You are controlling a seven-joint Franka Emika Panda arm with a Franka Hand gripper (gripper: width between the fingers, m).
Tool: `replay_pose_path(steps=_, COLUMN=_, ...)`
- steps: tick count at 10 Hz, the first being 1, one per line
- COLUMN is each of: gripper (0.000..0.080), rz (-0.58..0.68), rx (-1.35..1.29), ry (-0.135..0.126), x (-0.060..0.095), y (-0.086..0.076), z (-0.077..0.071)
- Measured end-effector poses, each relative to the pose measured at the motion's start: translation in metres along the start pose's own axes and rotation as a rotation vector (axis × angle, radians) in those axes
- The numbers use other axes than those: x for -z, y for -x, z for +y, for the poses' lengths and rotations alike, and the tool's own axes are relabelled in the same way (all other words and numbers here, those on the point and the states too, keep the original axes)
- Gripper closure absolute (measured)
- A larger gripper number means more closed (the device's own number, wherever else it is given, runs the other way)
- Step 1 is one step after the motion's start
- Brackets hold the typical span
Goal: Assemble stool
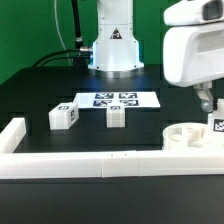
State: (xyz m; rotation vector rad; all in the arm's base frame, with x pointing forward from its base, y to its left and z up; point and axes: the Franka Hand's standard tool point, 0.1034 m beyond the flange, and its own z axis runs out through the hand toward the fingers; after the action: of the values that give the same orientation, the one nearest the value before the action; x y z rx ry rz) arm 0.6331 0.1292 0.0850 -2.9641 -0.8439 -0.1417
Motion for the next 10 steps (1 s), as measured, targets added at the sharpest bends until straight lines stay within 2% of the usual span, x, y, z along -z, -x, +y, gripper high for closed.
replay_pose_path(steps=2, gripper=0.0151, rz=-0.030, rx=0.230, ry=0.016, x=-0.013, y=0.005, z=0.003)
replay_pose_path(steps=4, gripper=0.0151, rz=-0.033, rx=0.256, ry=0.018, x=-0.013, y=0.010, z=0.016)
replay_pose_path(steps=6, gripper=0.0175, rz=-0.032, rx=0.225, ry=0.018, x=-0.014, y=0.010, z=0.015)
replay_pose_path(steps=7, gripper=0.0351, rz=-0.032, rx=0.213, ry=0.018, x=-0.014, y=0.010, z=0.015)
replay_pose_path(steps=8, gripper=0.0351, rz=-0.031, rx=0.120, ry=0.020, x=-0.014, y=0.010, z=0.016)
replay_pose_path(steps=9, gripper=0.0458, rz=-0.031, rx=0.031, ry=0.023, x=-0.013, y=0.011, z=0.018)
replay_pose_path(steps=10, gripper=0.0458, rz=-0.031, rx=-0.028, ry=0.026, x=-0.013, y=0.011, z=0.019)
